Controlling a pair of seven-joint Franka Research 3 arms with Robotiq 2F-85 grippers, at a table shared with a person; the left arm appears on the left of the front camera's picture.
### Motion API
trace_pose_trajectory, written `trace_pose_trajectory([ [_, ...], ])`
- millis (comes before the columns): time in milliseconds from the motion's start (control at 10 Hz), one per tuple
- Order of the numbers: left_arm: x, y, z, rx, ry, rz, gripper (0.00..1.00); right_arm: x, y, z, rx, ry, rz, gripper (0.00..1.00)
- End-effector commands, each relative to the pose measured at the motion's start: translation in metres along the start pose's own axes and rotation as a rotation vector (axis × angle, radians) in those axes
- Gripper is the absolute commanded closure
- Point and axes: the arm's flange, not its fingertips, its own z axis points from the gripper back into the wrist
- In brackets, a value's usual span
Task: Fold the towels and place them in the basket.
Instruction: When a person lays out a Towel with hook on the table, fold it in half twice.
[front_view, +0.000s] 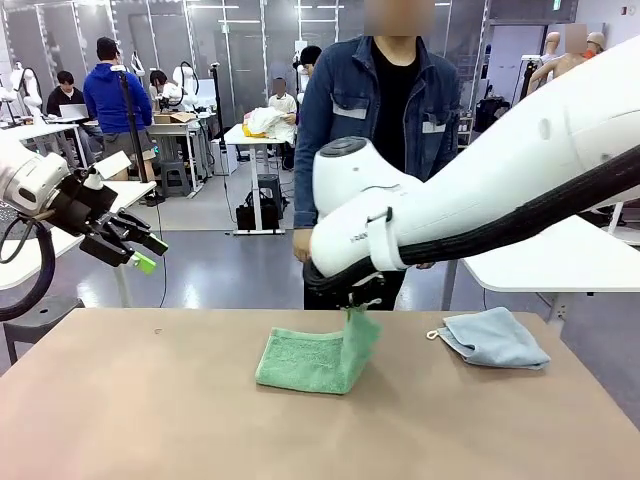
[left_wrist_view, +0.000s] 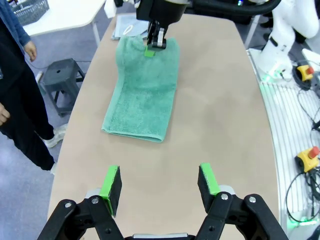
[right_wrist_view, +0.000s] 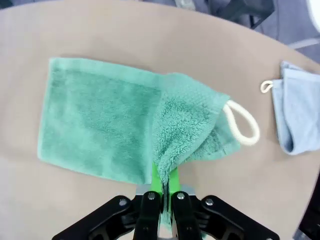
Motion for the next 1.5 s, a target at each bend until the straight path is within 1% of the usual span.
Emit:
trace_pose_trajectory([
  [0, 0.001, -0.001, 0.001, 0.005, 0.005, -0.005, 0.22, 0.018, 0.038, -0.012, -0.046, 0.026, -0.042, 1.00],
  [300, 0.001, -0.001, 0.001, 0.005, 0.005, -0.005, 0.22, 0.017, 0.084, -0.017, -0.037, 0.081, -0.067, 1.00],
  [400, 0.001, -0.001, 0.001, 0.005, 0.005, -0.005, 0.22, 0.019, 0.096, -0.018, -0.034, 0.072, -0.091, 1.00],
  [800, 0.001, -0.001, 0.001, 0.005, 0.005, -0.005, 0.22, 0.020, 0.115, -0.034, -0.034, 0.036, -0.146, 1.00],
  [1000, 0.001, -0.001, 0.001, 0.005, 0.005, -0.005, 0.22, 0.025, 0.123, -0.049, -0.044, 0.023, -0.170, 1.00],
  [1300, 0.001, -0.001, 0.001, 0.005, 0.005, -0.005, 0.22, 0.030, 0.129, -0.064, 0.002, 0.047, -0.178, 1.00],
  [1400, 0.001, -0.001, 0.001, 0.005, 0.005, -0.005, 0.22, 0.031, 0.130, -0.065, 0.012, 0.059, -0.196, 0.90],
])
